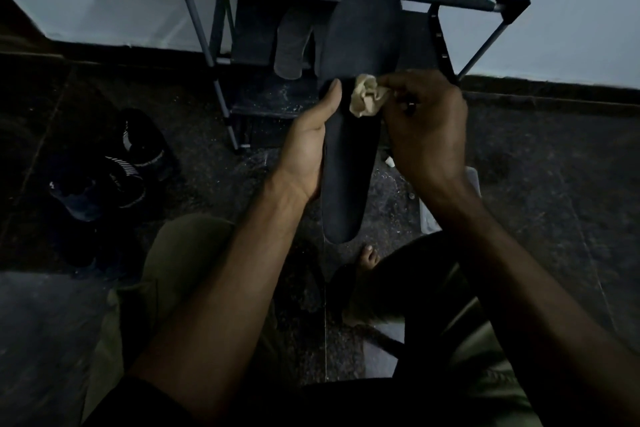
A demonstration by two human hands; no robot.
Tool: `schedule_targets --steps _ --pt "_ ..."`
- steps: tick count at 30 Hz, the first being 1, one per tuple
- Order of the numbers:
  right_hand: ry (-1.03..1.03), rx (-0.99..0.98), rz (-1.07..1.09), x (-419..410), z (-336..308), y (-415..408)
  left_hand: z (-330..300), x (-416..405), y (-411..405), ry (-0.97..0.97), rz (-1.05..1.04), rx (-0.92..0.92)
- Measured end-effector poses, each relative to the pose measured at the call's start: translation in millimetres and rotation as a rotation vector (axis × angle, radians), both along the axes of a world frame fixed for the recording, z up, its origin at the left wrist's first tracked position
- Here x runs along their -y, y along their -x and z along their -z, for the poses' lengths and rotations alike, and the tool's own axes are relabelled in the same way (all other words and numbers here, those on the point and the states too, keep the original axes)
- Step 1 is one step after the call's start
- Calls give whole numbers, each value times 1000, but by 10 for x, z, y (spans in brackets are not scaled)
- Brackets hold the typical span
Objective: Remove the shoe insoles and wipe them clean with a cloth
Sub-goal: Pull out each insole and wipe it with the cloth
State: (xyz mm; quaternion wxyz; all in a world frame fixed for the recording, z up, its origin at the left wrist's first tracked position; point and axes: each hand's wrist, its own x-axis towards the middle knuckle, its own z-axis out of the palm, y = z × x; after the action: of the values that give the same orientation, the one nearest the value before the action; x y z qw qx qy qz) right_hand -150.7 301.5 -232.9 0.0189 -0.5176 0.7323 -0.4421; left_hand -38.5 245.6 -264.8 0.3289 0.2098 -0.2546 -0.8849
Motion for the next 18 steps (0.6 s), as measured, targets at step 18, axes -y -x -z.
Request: schedule_targets --steps 18 --pt "36 -351 29 79 -3 56 -14 -48 5 -34 -20 -25"
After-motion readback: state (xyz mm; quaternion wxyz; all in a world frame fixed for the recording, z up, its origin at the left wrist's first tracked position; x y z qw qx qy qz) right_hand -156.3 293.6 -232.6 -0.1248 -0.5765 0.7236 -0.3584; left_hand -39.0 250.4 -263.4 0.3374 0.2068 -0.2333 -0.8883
